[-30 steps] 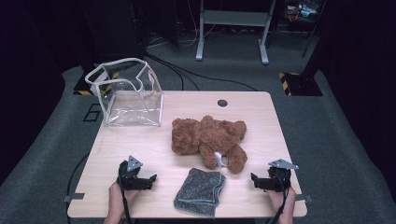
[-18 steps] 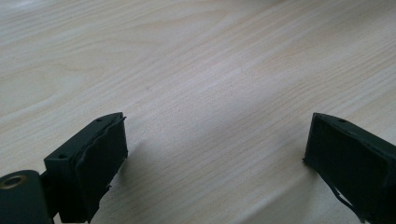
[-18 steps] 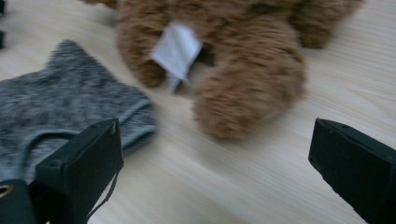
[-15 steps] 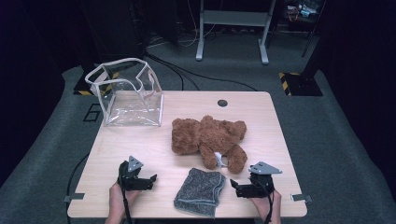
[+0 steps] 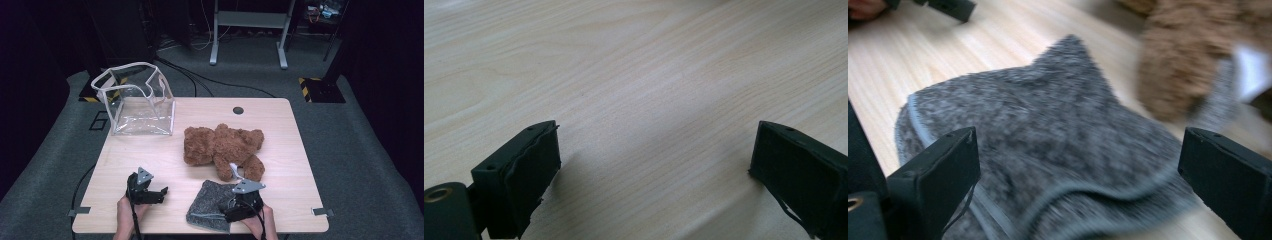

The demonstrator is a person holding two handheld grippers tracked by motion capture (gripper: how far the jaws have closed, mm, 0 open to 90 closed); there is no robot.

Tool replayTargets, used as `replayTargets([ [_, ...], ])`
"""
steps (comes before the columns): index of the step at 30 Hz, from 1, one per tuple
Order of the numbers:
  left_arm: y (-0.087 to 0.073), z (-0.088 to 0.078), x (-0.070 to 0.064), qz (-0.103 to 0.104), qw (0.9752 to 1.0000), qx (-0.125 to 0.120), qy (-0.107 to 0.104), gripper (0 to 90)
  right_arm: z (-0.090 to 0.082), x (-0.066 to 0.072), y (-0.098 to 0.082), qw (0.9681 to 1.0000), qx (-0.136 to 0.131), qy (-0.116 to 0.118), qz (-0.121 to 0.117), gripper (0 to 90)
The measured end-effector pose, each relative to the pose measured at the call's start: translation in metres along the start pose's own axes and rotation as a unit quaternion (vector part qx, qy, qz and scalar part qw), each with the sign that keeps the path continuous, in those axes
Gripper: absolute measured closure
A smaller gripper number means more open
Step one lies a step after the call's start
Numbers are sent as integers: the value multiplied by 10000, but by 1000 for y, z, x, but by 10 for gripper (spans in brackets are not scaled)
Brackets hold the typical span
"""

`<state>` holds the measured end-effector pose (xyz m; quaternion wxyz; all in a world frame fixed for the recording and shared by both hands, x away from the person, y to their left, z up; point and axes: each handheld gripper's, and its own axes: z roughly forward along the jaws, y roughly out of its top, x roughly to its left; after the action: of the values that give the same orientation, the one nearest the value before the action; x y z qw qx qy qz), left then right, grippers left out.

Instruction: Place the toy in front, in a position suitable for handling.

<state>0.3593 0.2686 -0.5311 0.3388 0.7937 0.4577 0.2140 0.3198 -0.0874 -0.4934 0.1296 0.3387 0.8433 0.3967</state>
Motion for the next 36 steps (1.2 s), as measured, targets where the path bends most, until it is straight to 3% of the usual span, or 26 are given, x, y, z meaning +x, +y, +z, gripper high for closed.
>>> replayTargets([
  [5,0,0,0,30,10000,-7,31,55,21,12,3,9991,344,28,-247,44],
  [7,0,0,0,27,10000,-8,34,55,25,10,1,9986,416,100,-313,75],
  [14,0,0,0,-32,10000,-1,23,55,33,7,-5,9985,507,106,-202,145],
  [22,0,0,-1,-36,10000,-2,28,55,34,7,-5,9981,531,15,-312,232],
  [32,0,-1,0,-35,10000,44,-2,55,29,1,-10,9992,348,17,-189,467],
  [36,0,-1,0,-32,10000,49,-4,55,27,-2,-13,9997,229,12,-105,654],
])
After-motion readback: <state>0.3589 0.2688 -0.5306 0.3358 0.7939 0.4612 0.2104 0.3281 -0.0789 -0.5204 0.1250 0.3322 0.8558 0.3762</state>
